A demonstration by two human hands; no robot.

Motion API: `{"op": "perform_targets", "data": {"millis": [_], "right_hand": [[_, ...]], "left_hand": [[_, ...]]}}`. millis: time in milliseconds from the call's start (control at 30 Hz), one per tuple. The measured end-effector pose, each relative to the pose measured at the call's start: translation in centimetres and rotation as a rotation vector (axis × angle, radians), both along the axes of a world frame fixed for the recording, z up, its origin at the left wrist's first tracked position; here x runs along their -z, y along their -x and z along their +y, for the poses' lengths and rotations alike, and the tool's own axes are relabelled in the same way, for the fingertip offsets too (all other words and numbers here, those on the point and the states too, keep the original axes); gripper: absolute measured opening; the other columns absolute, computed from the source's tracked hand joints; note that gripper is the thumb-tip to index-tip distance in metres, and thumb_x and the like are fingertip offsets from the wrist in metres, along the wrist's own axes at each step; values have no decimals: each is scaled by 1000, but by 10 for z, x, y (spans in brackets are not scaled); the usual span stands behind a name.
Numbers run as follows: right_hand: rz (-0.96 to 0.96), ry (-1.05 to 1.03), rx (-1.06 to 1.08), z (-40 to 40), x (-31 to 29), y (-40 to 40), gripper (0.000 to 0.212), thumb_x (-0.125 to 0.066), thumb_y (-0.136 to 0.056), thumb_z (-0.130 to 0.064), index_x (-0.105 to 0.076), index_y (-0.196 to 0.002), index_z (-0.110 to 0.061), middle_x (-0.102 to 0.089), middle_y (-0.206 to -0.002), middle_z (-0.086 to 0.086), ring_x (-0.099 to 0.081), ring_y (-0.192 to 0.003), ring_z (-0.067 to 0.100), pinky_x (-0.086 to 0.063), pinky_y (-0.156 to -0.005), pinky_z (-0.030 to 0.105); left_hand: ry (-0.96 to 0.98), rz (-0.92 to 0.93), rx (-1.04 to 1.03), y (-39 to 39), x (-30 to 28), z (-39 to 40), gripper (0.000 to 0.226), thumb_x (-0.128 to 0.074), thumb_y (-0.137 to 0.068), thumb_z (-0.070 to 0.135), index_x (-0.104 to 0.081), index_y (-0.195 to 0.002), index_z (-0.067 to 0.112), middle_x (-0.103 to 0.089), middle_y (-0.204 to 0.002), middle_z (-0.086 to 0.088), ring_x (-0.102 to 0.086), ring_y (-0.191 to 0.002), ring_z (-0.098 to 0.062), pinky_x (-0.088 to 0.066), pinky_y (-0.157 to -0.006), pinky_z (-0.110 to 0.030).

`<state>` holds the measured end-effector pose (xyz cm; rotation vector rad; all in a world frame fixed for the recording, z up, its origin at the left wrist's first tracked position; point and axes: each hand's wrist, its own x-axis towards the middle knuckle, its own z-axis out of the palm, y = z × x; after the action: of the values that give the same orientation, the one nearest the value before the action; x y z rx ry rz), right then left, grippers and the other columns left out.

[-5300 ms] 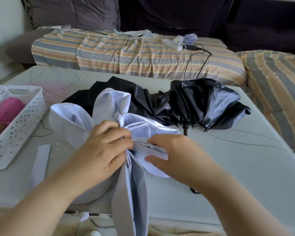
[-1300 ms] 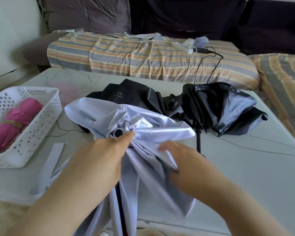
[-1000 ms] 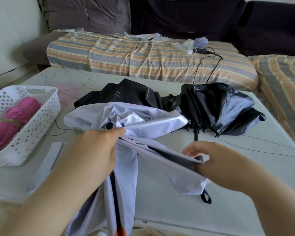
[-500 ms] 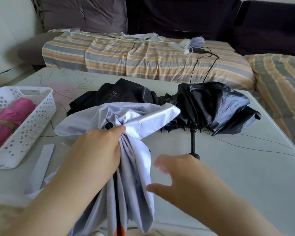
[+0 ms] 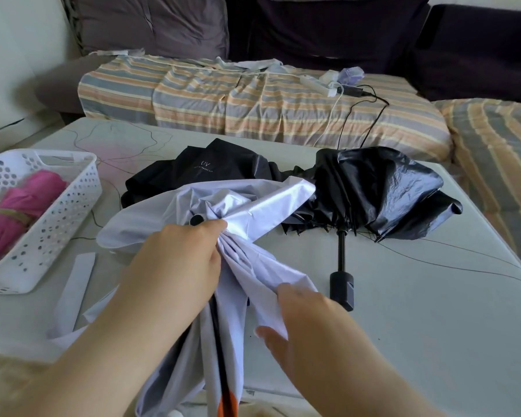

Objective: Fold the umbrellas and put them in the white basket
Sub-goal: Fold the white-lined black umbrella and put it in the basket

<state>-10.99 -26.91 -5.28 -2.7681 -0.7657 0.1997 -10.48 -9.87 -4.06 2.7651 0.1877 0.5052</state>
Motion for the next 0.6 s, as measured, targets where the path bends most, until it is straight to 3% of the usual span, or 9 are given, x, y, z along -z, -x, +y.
{"op": "perform_targets", "data": {"millis": [67, 133, 167, 233, 333, 400, 467, 500, 600], "right_hand": [[16, 37, -25, 2, 3, 1, 24, -46, -98, -31, -40, -118, -21, -51, -110, 0, -44, -74, 23, -32, -62, 29], [38, 138, -52, 2, 6, -3, 12, -41, -96, -12, -40, -106, -18, -49, -90, 4, -42, -64, 23, -32, -53, 28], [32, 193, -46, 0, 8, -9, 14, -40, -95, -7, -43, -103, -18, -52, -88, 5, -50, -68, 22, -36, -56, 26], [38, 296, 28, -11, 11, -24, 22, -42, -95, -8, -49, -114, -15, -62, -108, 5, -61, -97, 25, -44, -73, 28], [-58, 259, 102, -25, 10, -39, 25, -46, -96, -19, -59, -116, -20, -55, -122, 1, -50, -117, 24, -38, -93, 29], [-260, 147, 14, -32, 9, -45, 7, -64, -85, -19, -68, -91, -20, -54, -106, 2, -50, -105, 25, -32, -87, 27], [-421, 62, -7, -41, 7, -49, 23, -80, -61, -13, -58, -56, -17, -54, -86, 3, -46, -84, 25, -27, -72, 29], [-492, 51, 4, -45, 7, -51, 27, -81, -56, -13, -55, -52, -16, -56, -88, 4, -42, -85, 26, -26, -74, 31], [-529, -43, 86, -58, 5, -58, 21, -86, -62, -16, -65, -59, -15, -57, -121, 6, -39, -108, 31, -29, -88, 46]], "left_hand": [[11, -4, 4, 1, 0, -1, 30, -50, -85, 3, -68, -108, 12, -58, -59, -15, -56, -64, -38, -50, -61, -45], [35, -25, 16, 1, 0, 2, 30, -52, -83, 1, -70, -104, 11, -51, -50, -12, -52, -57, -38, -48, -56, -43], [42, -35, 13, 1, 1, 3, 32, -53, -83, 1, -71, -105, 14, -45, -46, -8, -50, -55, -37, -47, -56, -39], [64, -26, -5, -1, 2, 3, 39, -52, -85, 3, -68, -116, 22, -43, -49, -2, -50, -61, -35, -43, -60, -34], [85, -32, -34, -4, 3, 1, 40, -53, -86, 6, -66, -119, 25, -56, -62, -6, -54, -69, -33, -40, -61, -30], [92, -43, -27, -5, 5, 1, 38, -55, -85, 5, -68, -116, 23, -44, -51, 3, -46, -60, -28, -36, -58, -29], [109, -44, -12, -4, 5, 3, 35, -57, -84, 4, -71, -111, 19, -35, -45, 8, -42, -54, -27, -37, -56, -30], [105, -34, -14, -4, 5, 5, 34, -57, -83, 4, -71, -111, 18, -35, -45, 7, -41, -53, -28, -39, -55, -31], [91, -22, -53, -5, 7, 10, 33, -56, -84, 6, -70, -112, 19, -35, -45, 4, -39, -50, -29, -39, -53, -32]]}}
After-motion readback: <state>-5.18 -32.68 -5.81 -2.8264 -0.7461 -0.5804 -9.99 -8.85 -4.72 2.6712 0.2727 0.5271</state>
